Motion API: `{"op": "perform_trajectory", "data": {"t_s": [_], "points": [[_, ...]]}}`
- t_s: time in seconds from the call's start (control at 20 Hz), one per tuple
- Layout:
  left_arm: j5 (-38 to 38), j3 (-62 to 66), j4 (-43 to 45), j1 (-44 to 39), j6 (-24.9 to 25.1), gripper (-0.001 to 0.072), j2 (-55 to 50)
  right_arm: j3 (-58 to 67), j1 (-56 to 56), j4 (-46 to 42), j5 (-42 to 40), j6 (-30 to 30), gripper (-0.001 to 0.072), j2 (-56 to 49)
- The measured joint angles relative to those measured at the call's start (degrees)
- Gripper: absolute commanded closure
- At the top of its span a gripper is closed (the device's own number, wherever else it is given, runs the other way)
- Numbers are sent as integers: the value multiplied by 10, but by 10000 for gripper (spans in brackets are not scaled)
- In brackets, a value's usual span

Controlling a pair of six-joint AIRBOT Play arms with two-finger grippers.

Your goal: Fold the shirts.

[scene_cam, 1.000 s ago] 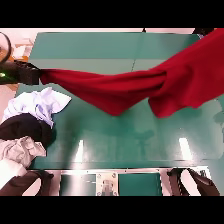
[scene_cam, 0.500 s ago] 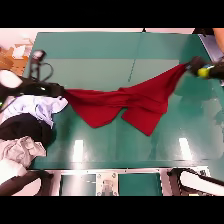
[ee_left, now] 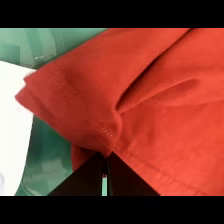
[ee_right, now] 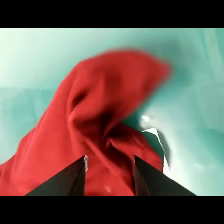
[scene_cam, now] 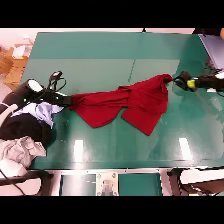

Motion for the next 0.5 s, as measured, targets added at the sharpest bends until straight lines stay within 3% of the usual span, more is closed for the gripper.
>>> {"op": "perform_trajectory", "data": {"t_s": [0.1, 0.2, 0.5], "points": [[1, 0, -1, 0, 0, 686, -3, -26, -24, 0, 40, 0, 352, 28], [1, 0, -3, 0, 1, 685, -5, -80, -26, 2, 64, -1, 279, 59], [-11, 0, -5, 0, 2, 685, -6, -219, 42, 4, 87, -2, 298, 96]]}}
